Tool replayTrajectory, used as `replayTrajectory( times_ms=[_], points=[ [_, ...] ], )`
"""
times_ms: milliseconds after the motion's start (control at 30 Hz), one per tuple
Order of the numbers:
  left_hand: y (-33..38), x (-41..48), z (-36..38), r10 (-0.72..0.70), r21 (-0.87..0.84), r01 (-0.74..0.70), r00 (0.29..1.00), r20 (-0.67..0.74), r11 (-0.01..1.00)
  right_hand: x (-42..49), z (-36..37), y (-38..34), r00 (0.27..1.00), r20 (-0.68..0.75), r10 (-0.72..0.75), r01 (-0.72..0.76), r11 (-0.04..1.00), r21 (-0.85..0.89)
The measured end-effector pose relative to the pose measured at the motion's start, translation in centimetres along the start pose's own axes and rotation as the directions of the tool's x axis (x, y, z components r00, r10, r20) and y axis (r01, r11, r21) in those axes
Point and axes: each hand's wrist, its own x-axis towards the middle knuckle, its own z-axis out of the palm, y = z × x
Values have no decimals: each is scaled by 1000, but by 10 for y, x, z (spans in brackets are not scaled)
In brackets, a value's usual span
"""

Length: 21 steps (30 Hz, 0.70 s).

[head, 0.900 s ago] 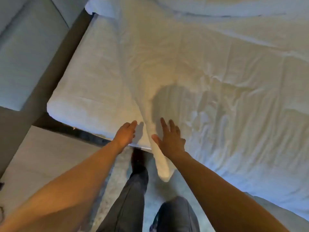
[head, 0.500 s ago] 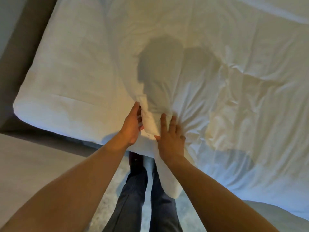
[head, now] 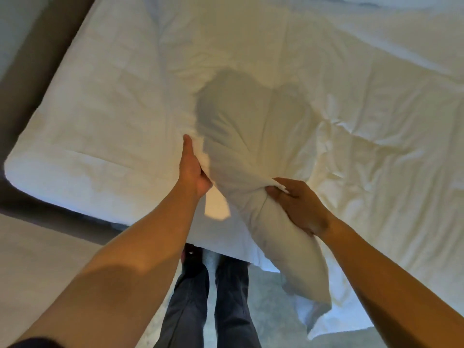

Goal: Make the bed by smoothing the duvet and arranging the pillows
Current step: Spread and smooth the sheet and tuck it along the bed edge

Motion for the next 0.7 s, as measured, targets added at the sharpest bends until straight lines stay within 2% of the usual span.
replayTrajectory(
  times_ms=[67, 200, 267, 333, 400, 433, 467, 533, 567, 600, 633, 667, 700],
  points=[
    [1, -6, 14, -40, -46, 45, 994, 100, 998, -2, -16, -6, 1000, -16, 12, -11, 999, 48],
    [9, -21, 39, -11, -47, 17, 991, 135, 999, 1, -39, -3, 999, -14, 51, -50, 998, 44],
    [20, -37, 52, 74, -21, -72, 994, 77, 997, 3, -50, -4, 998, -10, 59, -59, 998, 28],
    [41, -61, 57, 284, 137, -271, 955, -89, 953, 5, -63, -6, 999, 6, 51, -51, 998, 41],
    [66, -102, 57, 553, 473, -409, 805, -217, 780, 10, -71, -14, 997, 75, 15, -16, 1000, 11],
    [77, -126, 58, 679, 637, -433, 706, -200, 638, 15, -71, -19, 994, 110, 1, 4, 999, -46],
    [85, -149, 60, 787, 788, -410, 599, -147, 460, 20, -67, -24, 990, 139, -11, 27, 993, -116],
    [92, -172, 63, 926, 933, -337, 378, 7, 130, 32, -50, -30, 986, 162, -25, 67, 963, -260],
    [91, -170, 62, 952, 954, -301, 293, 86, 7, 37, -37, -31, 986, 163, -23, 76, 942, -327],
    [87, -161, 60, 957, 965, -248, 248, 153, -90, 41, -24, -29, 987, 158, -10, 72, 917, -392],
    [82, -143, 50, 944, 973, -172, 265, 195, -153, 45, -10, -24, 989, 147, 5, 63, 891, -451],
    [75, -124, 37, 917, 979, -65, 342, 204, -194, 48, 4, -17, 992, 127, 21, 45, 866, -498],
    [68, -103, 16, 867, 975, 42, 466, 176, -220, 51, 18, -10, 994, 99, 43, 16, 850, -526]
  ],
)
